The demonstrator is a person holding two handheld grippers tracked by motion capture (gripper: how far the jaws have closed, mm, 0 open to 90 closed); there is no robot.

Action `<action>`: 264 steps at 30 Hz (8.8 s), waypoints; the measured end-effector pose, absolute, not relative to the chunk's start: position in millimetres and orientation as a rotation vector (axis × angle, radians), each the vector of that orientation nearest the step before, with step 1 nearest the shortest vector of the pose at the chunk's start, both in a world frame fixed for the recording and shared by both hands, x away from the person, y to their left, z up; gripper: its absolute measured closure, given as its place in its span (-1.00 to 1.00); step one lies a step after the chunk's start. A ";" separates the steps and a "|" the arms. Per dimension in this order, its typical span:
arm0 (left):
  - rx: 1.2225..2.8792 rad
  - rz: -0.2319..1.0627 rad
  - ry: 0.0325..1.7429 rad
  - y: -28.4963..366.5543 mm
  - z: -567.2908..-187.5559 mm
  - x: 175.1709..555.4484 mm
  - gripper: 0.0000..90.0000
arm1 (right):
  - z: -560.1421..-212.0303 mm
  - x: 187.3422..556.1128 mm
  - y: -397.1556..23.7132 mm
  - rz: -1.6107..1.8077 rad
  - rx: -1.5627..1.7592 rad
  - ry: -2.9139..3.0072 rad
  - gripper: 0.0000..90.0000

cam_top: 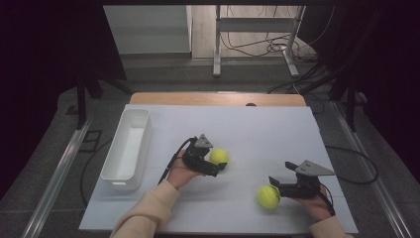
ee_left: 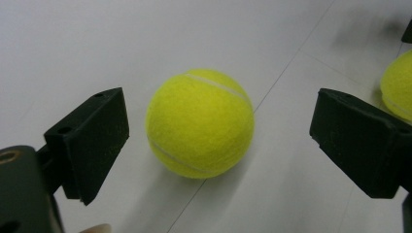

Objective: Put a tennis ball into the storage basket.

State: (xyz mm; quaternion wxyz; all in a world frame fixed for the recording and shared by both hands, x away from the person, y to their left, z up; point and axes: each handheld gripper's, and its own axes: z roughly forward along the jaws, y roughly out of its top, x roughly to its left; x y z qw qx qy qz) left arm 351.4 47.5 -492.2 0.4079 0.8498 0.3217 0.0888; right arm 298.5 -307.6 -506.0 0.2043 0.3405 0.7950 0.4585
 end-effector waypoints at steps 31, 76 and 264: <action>2.203 0.163 0.851 30.3 -515.3 369.5 -0.86 | -506.7 298.7 -307.3 1.270 0.944 2.222 -0.68; 2.143 0.252 0.830 47.6 -484.1 356.5 -0.43 | -506.3 298.1 -306.9 1.262 0.937 2.219 -0.68; 1.886 0.398 0.928 136.7 -423.7 343.9 -0.43 | -508.5 298.0 -305.7 1.223 0.926 2.243 -0.67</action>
